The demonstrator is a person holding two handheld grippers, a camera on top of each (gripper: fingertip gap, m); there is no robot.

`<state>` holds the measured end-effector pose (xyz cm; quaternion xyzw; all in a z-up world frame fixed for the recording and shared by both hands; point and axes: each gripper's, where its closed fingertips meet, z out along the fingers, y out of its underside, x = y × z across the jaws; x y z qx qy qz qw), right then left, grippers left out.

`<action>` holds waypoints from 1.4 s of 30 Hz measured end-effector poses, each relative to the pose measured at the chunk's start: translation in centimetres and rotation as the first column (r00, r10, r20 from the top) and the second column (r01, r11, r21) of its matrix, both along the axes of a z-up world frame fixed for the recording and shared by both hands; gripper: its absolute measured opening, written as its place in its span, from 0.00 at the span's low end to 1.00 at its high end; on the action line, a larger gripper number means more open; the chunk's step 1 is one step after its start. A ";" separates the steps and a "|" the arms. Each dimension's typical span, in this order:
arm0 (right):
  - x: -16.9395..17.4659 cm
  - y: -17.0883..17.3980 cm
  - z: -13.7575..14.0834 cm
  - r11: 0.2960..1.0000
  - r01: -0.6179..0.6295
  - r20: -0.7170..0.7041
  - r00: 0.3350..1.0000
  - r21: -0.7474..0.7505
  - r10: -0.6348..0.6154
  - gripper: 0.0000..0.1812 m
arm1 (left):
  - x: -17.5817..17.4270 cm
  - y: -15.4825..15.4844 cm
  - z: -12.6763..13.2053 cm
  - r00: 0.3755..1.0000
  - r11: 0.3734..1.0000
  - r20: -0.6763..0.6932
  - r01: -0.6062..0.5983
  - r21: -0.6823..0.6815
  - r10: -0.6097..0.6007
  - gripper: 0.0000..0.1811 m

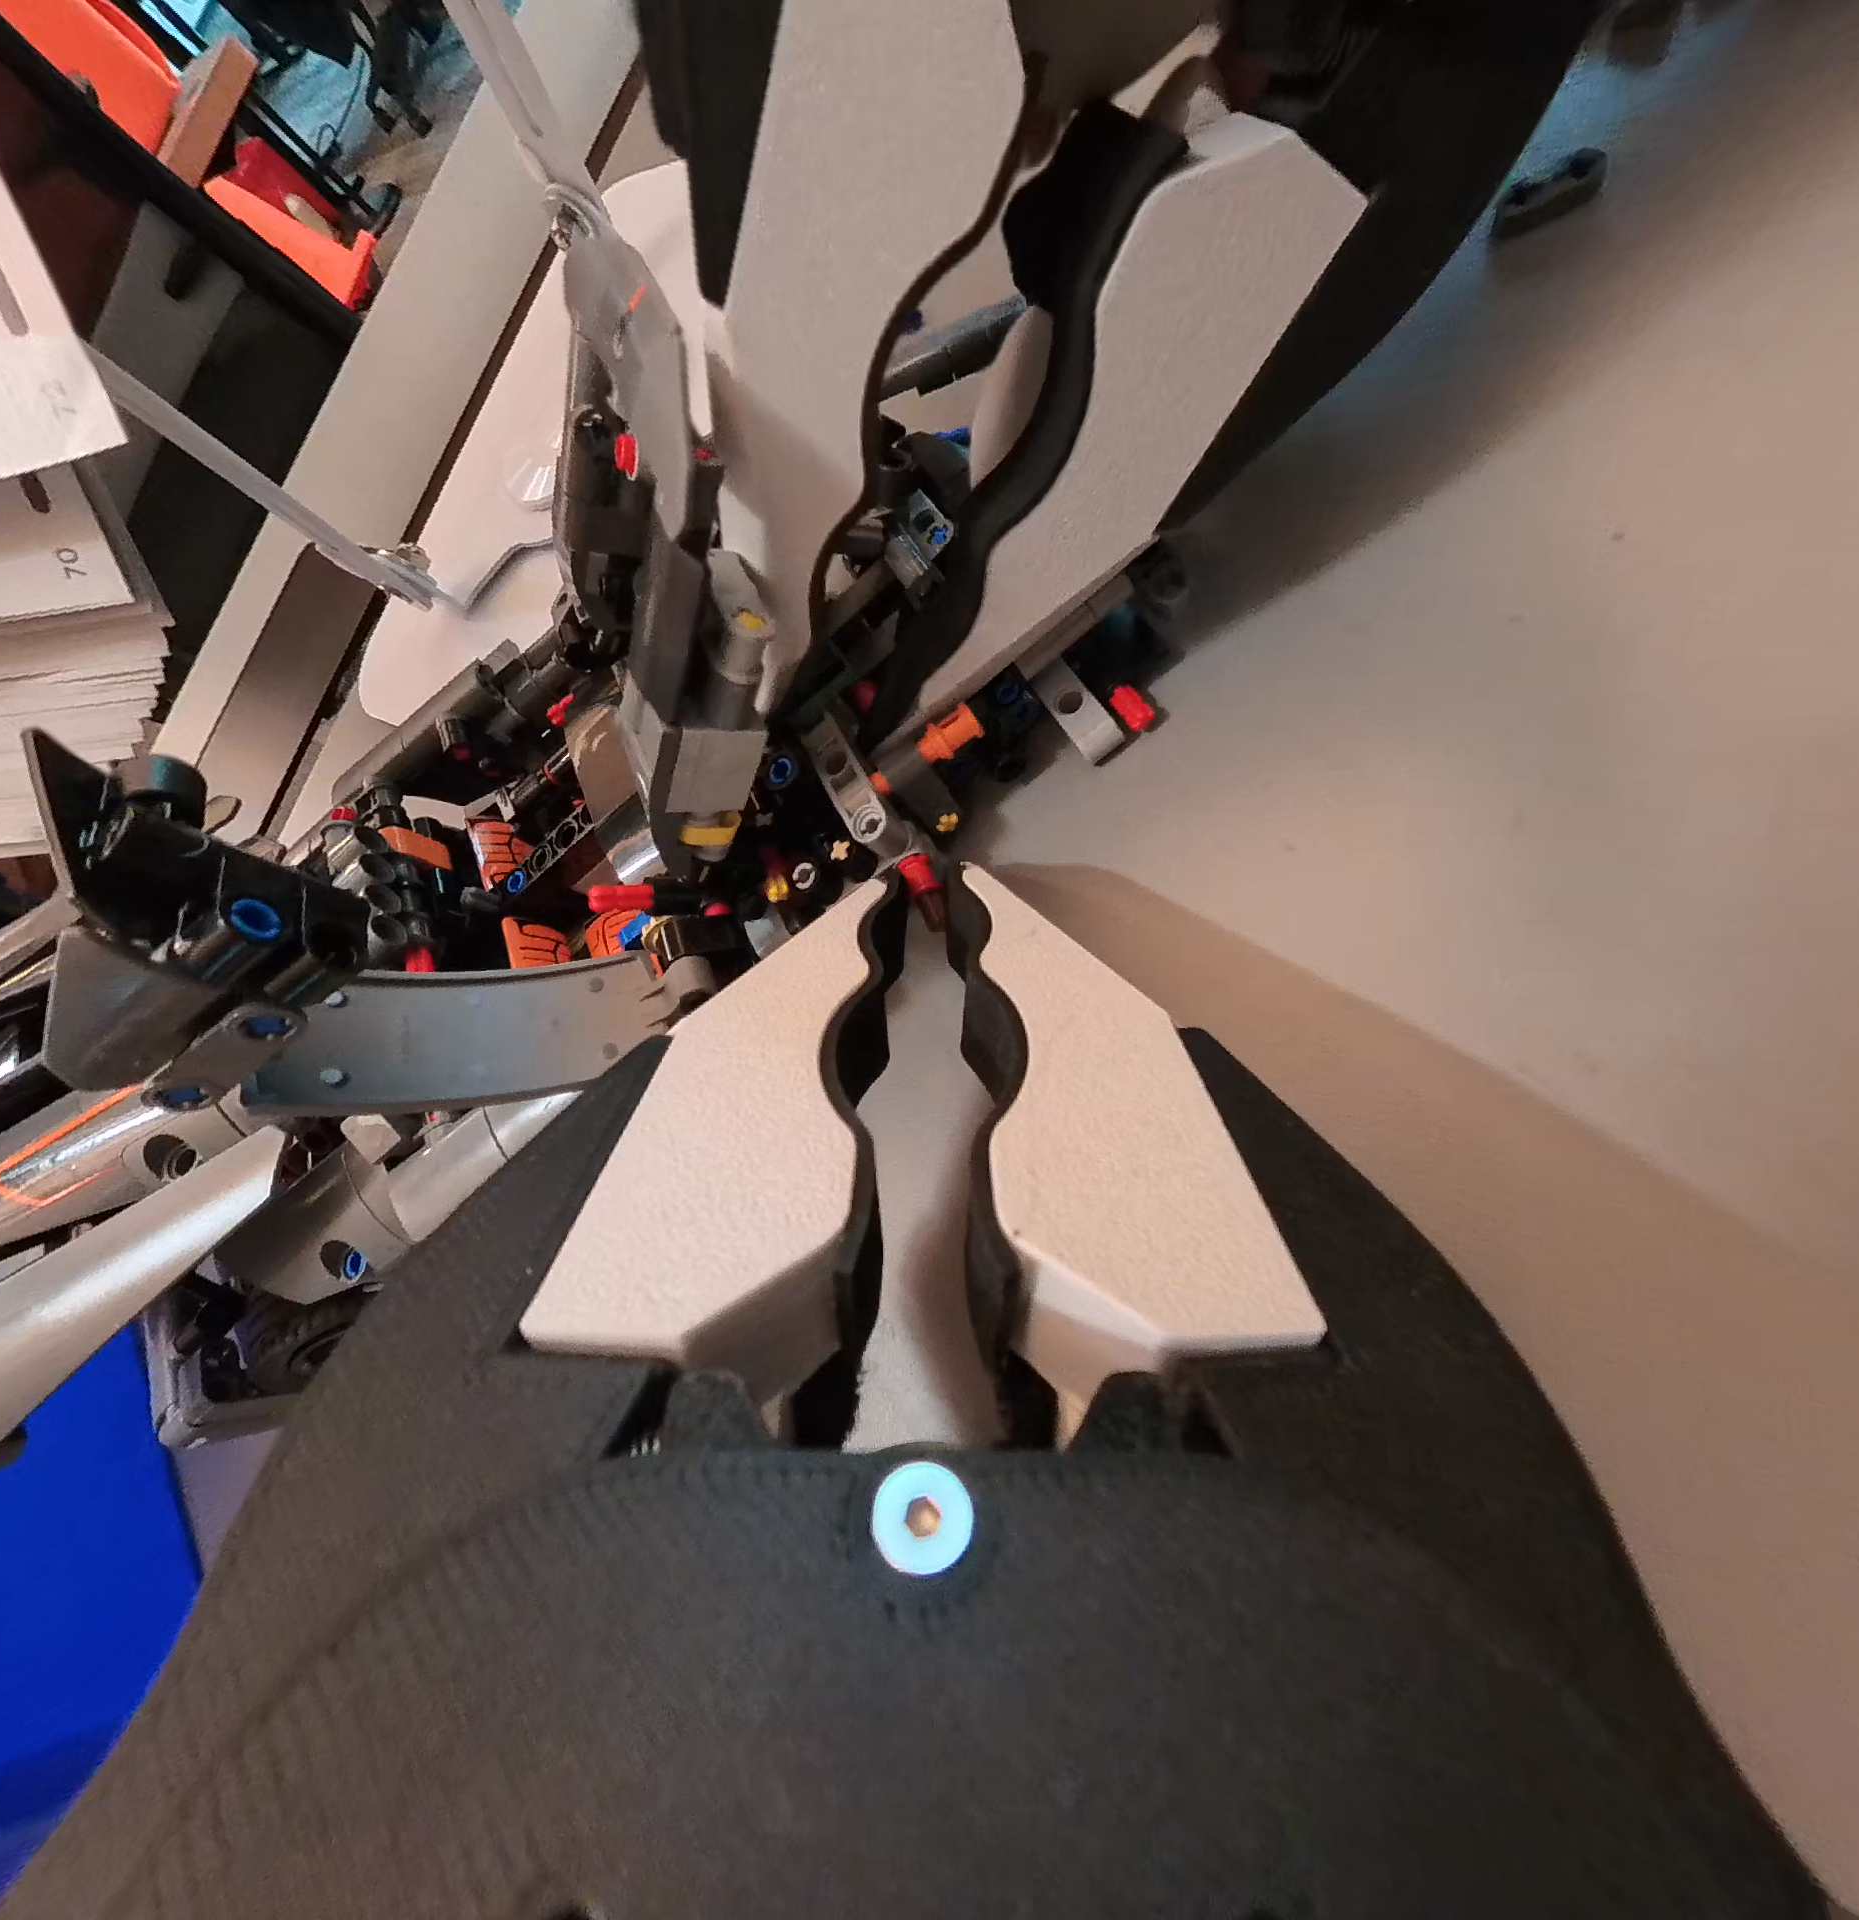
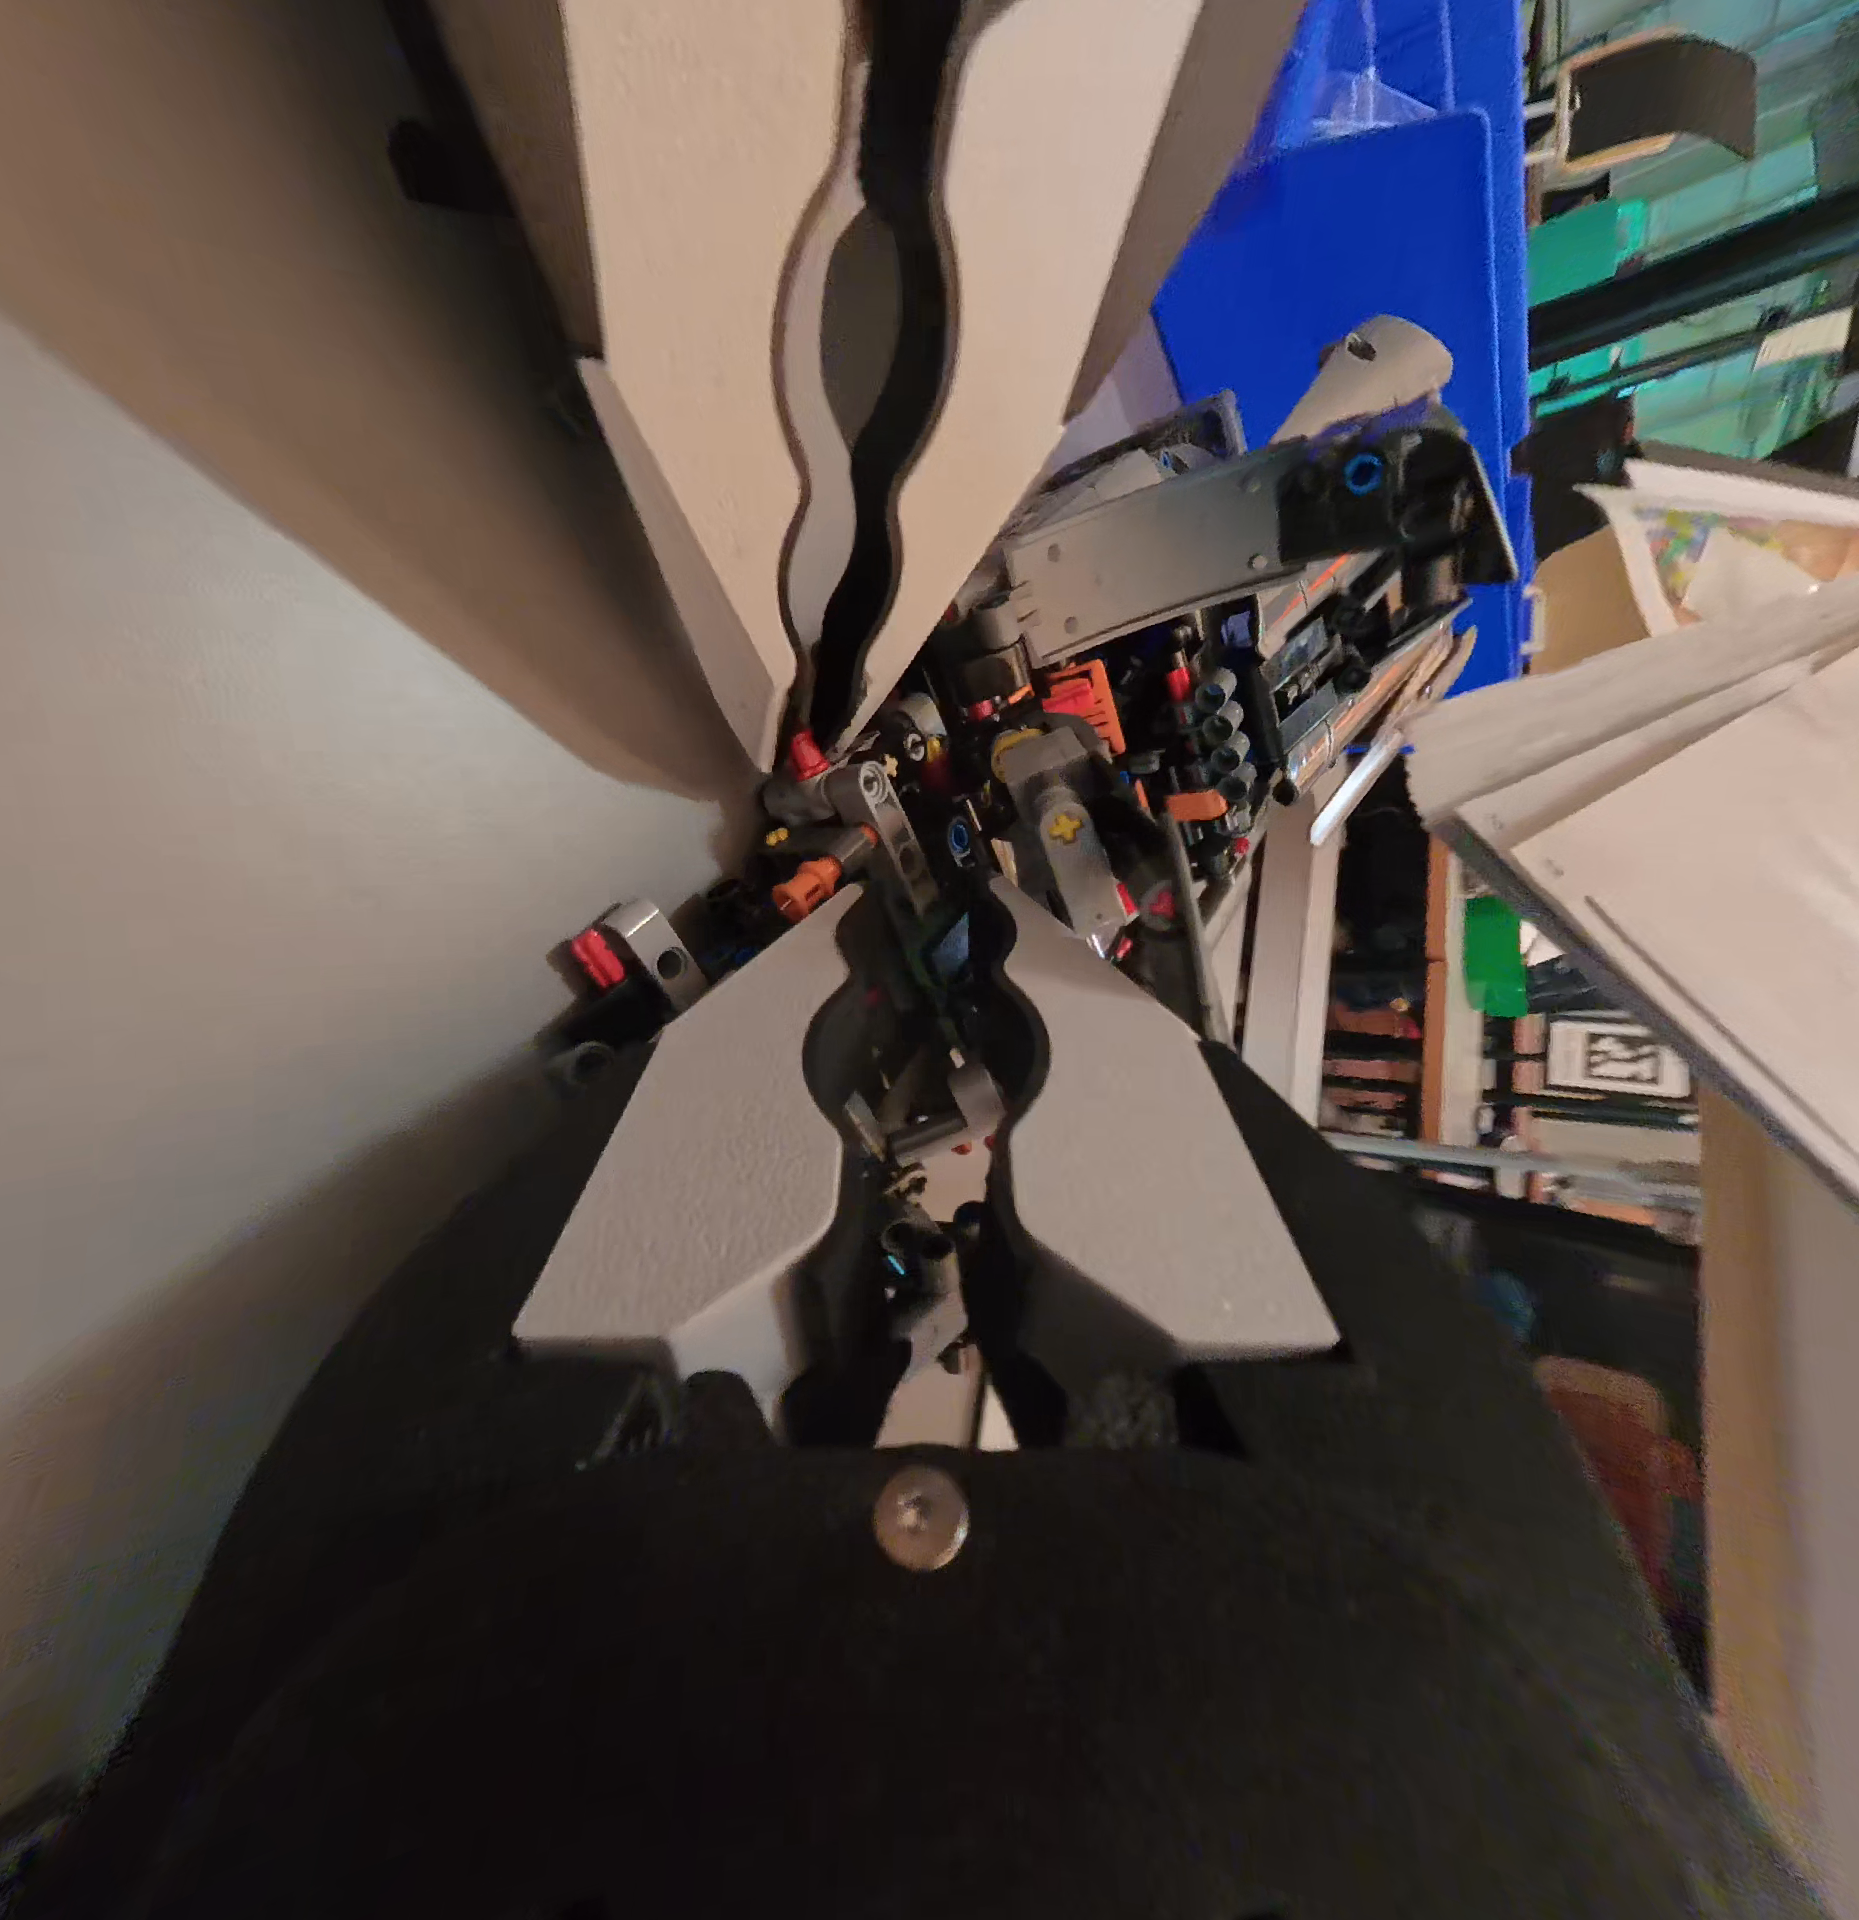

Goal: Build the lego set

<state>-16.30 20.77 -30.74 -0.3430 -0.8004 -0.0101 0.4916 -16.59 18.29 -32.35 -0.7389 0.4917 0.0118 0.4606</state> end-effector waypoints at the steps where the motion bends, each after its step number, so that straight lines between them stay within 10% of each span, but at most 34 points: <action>1: 0.0 0.0 0.0 0.999 0.011 -0.013 1.000 -0.032 -0.011 0.07 | 0.0 0.0 0.0 1.000 1.000 -0.001 -0.001 0.001 0.001 0.02; 19: -0.4 0.7 2.0 0.911 0.097 -0.163 0.971 -0.401 -0.175 0.00 | -0.4 0.2 -0.1 1.000 1.000 0.002 -0.025 -0.008 0.025 0.02; 26: 0.5 -0.3 1.3 0.947 0.098 -0.016 0.994 -0.306 -0.107 0.00 | -0.2 0.2 0.0 1.000 1.000 0.000 -0.013 -0.001 0.013 0.02; 42: 0.1 -1.5 -0.5 0.682 0.326 0.144 0.939 -0.654 -0.312 0.04 | -0.1 0.2 0.0 1.000 1.000 -0.011 -0.011 0.011 0.011 0.02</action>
